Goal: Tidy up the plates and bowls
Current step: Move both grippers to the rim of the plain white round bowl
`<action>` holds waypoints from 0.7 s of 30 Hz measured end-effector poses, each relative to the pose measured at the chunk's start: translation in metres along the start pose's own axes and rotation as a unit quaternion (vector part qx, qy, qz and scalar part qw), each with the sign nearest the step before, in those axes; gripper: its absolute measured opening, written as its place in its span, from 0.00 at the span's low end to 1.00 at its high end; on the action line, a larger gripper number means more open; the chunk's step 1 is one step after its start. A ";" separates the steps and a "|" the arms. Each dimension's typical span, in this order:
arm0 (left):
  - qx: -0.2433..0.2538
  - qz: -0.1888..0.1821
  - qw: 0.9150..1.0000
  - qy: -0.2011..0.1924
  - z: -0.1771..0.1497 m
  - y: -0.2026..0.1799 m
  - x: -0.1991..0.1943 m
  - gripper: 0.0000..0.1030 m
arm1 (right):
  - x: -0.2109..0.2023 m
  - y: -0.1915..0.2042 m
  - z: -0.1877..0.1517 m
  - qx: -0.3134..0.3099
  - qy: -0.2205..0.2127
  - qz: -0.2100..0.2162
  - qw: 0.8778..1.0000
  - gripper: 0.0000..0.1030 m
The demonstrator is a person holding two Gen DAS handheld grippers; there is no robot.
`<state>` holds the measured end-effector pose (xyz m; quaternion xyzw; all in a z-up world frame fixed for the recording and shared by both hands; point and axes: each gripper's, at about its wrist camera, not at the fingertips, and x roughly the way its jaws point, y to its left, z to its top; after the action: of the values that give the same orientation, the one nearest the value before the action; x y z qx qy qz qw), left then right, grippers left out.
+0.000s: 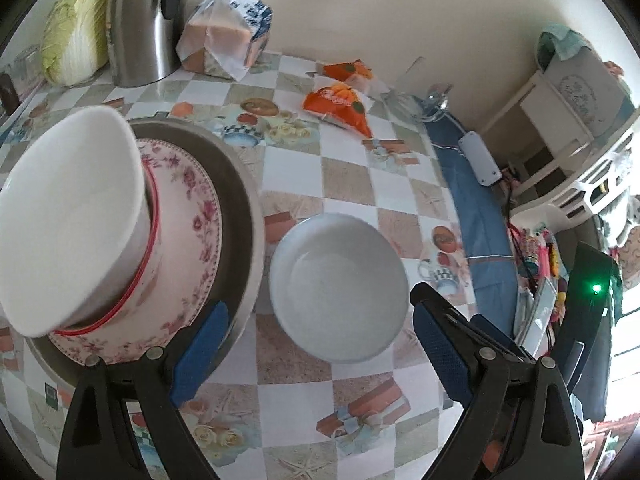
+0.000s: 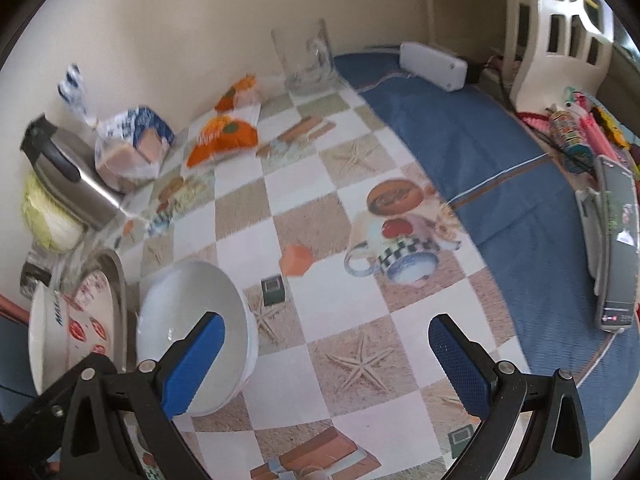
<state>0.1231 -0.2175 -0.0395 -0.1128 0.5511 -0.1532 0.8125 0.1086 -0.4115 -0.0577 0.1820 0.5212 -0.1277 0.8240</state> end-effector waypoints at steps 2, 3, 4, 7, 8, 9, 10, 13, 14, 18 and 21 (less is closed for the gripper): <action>-0.010 -0.004 1.000 0.003 0.000 0.003 0.001 0.91 | 0.004 0.002 -0.001 -0.005 0.000 0.002 1.000 0.99; -0.011 -0.005 1.000 0.004 0.000 0.004 0.001 0.91 | 0.005 0.002 -0.001 -0.003 0.002 0.005 1.000 0.99; -0.010 -0.003 1.000 0.004 -0.001 0.004 0.002 0.91 | 0.007 0.001 -0.001 0.000 0.005 0.006 1.000 0.99; -0.010 0.007 1.000 0.001 -0.001 0.003 0.002 0.90 | 0.010 0.004 -0.003 -0.001 0.007 0.012 1.000 0.93; -0.012 0.006 1.000 0.002 -0.002 0.004 0.003 0.90 | 0.011 0.005 -0.003 -0.003 0.008 0.014 1.000 0.91; -0.016 0.004 1.000 0.004 -0.002 0.005 0.004 0.89 | 0.012 0.006 -0.003 -0.004 0.008 0.018 1.000 0.89; -0.018 0.002 1.000 0.005 -0.002 0.005 0.004 0.89 | 0.013 0.008 -0.004 -0.005 0.008 0.022 1.000 0.85; -0.019 0.002 1.000 0.005 -0.003 0.004 0.005 0.88 | 0.015 0.011 -0.005 -0.009 0.008 0.033 0.999 0.74; -0.019 0.003 1.000 0.005 -0.003 0.004 0.005 0.86 | 0.016 0.013 -0.005 -0.014 0.008 0.036 0.999 0.72; -0.032 0.002 0.999 0.006 -0.002 0.009 0.006 0.85 | 0.020 0.022 -0.007 -0.035 0.003 0.048 0.998 0.64; -0.039 0.000 0.999 0.008 -0.002 0.010 0.007 0.85 | 0.024 0.024 -0.008 -0.042 0.002 0.057 0.998 0.59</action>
<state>0.1251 -0.2105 -0.0494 -0.1430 0.5630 -0.1328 0.8031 0.1215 -0.3863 -0.0783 0.1771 0.5161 -0.0584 0.8360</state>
